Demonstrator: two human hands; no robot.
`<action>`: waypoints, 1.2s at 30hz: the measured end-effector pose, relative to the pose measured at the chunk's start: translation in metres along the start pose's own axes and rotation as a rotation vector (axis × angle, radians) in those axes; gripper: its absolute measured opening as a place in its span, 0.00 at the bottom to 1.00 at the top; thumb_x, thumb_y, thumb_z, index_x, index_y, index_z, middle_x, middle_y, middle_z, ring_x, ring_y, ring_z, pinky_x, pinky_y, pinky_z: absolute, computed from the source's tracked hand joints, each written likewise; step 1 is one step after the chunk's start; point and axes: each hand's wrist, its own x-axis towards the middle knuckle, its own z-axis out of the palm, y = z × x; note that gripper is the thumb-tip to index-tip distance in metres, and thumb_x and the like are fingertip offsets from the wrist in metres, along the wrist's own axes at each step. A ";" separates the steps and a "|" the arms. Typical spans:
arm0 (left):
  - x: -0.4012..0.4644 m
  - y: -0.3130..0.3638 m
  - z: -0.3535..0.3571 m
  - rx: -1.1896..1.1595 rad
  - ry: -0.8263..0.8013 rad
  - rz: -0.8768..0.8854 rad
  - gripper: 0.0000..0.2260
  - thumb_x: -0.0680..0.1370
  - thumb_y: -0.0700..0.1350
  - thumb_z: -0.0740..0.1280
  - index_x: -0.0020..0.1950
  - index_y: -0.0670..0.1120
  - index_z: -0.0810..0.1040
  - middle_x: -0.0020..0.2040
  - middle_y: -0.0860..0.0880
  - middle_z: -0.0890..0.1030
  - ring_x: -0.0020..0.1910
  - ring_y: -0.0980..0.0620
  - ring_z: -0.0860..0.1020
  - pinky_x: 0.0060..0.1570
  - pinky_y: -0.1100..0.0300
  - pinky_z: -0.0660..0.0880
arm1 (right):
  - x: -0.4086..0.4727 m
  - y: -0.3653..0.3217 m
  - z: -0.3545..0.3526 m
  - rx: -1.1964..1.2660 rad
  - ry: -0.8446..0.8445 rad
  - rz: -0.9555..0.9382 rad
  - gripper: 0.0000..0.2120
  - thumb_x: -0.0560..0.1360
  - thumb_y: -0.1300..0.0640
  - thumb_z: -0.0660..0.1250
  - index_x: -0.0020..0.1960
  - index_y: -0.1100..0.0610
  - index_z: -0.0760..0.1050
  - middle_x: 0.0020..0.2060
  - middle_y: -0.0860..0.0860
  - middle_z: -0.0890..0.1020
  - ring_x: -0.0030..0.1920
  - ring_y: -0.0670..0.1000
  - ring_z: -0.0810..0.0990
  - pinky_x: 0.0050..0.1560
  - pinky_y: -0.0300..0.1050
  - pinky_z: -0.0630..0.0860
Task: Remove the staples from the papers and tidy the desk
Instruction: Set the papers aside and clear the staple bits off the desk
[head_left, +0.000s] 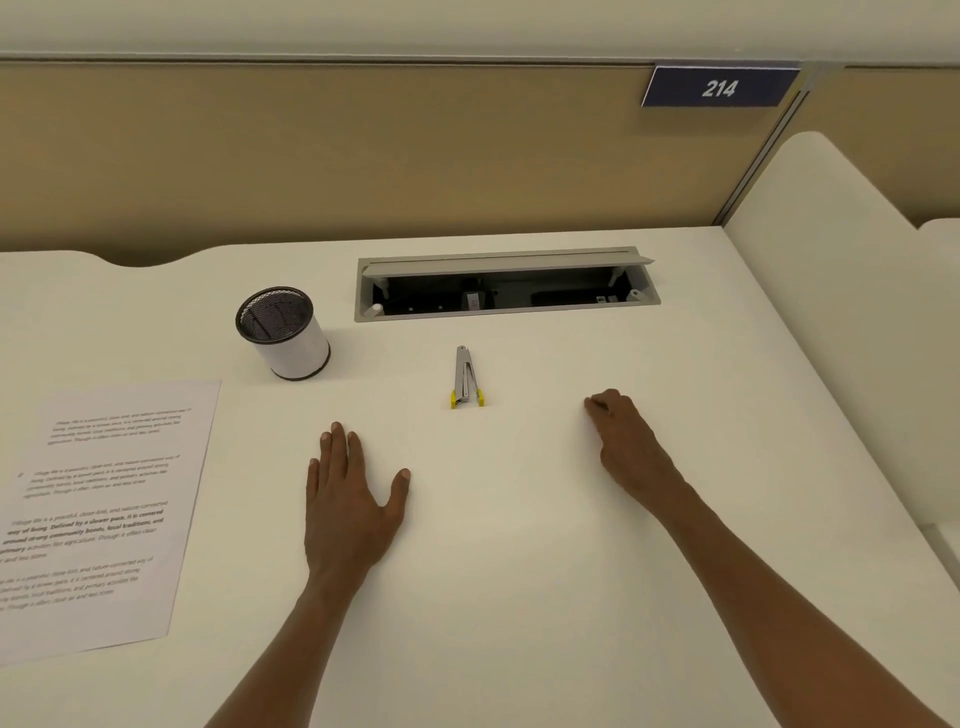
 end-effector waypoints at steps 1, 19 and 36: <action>0.000 0.000 0.000 0.000 -0.004 -0.001 0.42 0.76 0.68 0.50 0.81 0.40 0.55 0.83 0.46 0.49 0.82 0.51 0.45 0.80 0.52 0.46 | 0.000 0.002 -0.003 0.058 0.049 -0.001 0.16 0.77 0.69 0.53 0.60 0.60 0.72 0.55 0.53 0.74 0.57 0.56 0.74 0.58 0.50 0.73; -0.001 0.000 0.001 -0.006 0.014 0.006 0.41 0.77 0.66 0.52 0.81 0.39 0.56 0.83 0.45 0.51 0.82 0.50 0.47 0.80 0.51 0.48 | 0.001 0.013 -0.019 0.112 -0.143 0.038 0.12 0.79 0.40 0.57 0.62 0.36 0.69 0.58 0.34 0.74 0.55 0.36 0.76 0.58 0.43 0.70; 0.000 -0.001 0.003 0.003 0.030 0.016 0.41 0.76 0.67 0.51 0.80 0.39 0.58 0.83 0.44 0.52 0.82 0.49 0.49 0.80 0.50 0.49 | 0.009 -0.007 -0.034 0.251 -0.162 0.200 0.08 0.75 0.56 0.61 0.41 0.61 0.70 0.34 0.51 0.74 0.34 0.49 0.68 0.37 0.47 0.62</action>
